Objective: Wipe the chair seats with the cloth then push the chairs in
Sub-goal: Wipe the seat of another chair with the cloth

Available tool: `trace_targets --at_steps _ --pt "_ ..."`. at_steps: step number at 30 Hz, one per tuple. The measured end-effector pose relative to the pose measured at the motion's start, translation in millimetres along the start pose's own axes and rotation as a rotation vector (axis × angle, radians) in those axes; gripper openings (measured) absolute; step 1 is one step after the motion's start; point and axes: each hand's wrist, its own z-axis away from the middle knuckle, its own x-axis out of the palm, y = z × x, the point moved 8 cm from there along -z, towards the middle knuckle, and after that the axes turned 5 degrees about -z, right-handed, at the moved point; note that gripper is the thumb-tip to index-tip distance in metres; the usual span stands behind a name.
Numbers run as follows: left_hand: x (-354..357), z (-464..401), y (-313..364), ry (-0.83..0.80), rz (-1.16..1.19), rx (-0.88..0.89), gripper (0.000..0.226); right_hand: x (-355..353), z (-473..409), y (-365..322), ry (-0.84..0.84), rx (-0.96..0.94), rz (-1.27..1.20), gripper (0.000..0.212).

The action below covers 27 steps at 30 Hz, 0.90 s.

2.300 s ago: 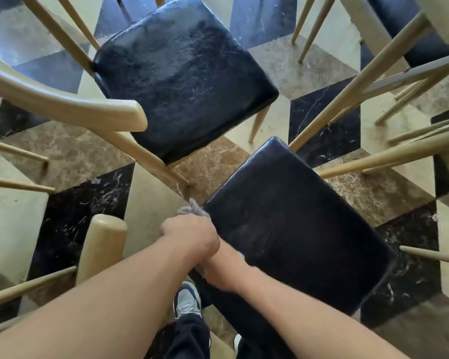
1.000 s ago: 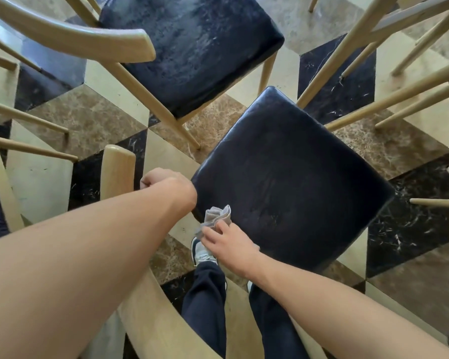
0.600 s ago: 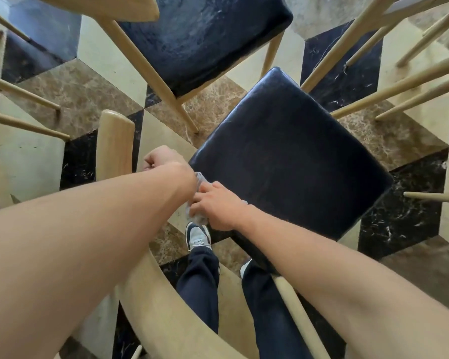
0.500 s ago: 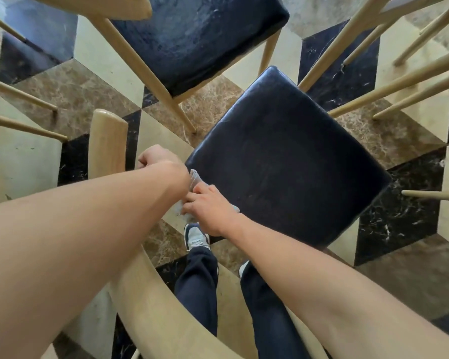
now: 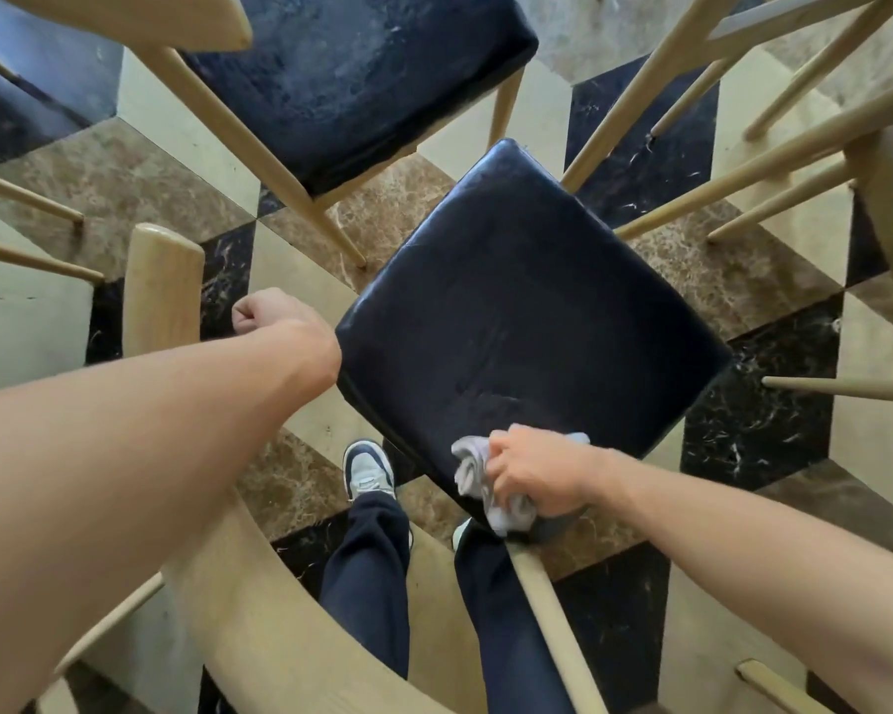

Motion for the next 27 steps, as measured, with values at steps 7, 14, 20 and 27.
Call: trace_targets --at_steps 7,14,20,27 --pt "-34.5 4.5 64.8 0.204 0.14 0.193 0.029 -105.5 3.2 103.1 0.7 0.555 -0.125 0.049" --pt "-51.8 5.7 90.3 0.267 0.169 0.254 0.027 -58.3 -30.7 35.2 0.628 0.361 -0.241 0.038" --pt "-53.7 -10.1 72.6 0.272 0.184 0.21 0.029 -4.4 27.4 30.1 0.347 0.25 -0.114 0.027" --pt "-34.4 -11.6 77.7 0.233 0.273 0.251 0.028 -91.8 56.8 137.4 0.947 0.946 -0.264 0.05"
